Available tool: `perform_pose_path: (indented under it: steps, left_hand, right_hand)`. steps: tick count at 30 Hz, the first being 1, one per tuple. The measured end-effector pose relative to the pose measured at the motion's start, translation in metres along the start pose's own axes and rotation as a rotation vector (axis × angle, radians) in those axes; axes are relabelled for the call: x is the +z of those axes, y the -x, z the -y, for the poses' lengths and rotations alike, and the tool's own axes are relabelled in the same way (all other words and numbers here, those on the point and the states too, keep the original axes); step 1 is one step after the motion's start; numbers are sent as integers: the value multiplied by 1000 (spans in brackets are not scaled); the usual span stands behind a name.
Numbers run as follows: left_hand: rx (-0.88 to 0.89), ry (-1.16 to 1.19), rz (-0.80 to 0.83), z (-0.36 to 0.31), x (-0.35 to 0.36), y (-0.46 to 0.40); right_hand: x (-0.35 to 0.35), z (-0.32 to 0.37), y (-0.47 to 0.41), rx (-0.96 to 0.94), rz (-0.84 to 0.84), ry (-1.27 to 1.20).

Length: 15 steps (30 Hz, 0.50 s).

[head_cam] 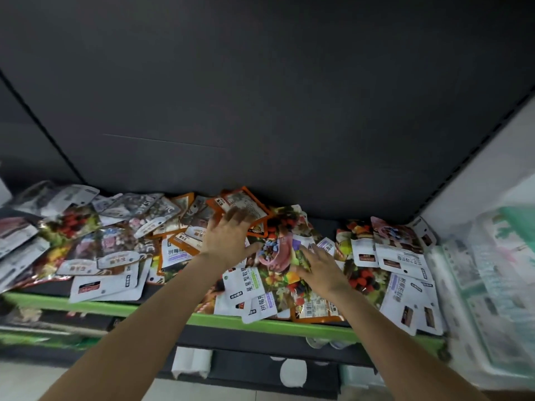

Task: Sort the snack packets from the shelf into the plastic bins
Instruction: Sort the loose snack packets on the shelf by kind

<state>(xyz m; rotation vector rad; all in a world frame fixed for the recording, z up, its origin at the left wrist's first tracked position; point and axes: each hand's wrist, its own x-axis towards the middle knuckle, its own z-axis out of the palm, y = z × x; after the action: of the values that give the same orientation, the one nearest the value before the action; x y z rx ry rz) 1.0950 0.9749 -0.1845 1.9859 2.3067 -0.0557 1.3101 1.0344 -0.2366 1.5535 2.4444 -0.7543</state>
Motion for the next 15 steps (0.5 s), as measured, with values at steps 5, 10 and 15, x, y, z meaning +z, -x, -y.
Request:
perform_pose_path:
  steps: [5,10,15]
  left_hand:
    - [-9,-10,-142,-36,-3,-12]
    - [264,103,-117,-105,-4,-34]
    - [421,196,96,-169,11,-63]
  right_hand:
    - [-15,-29,19,54,-222,-23]
    - [-39,-82,38,239,-361,-33]
    - [-50,-131,36,373,-235,-148]
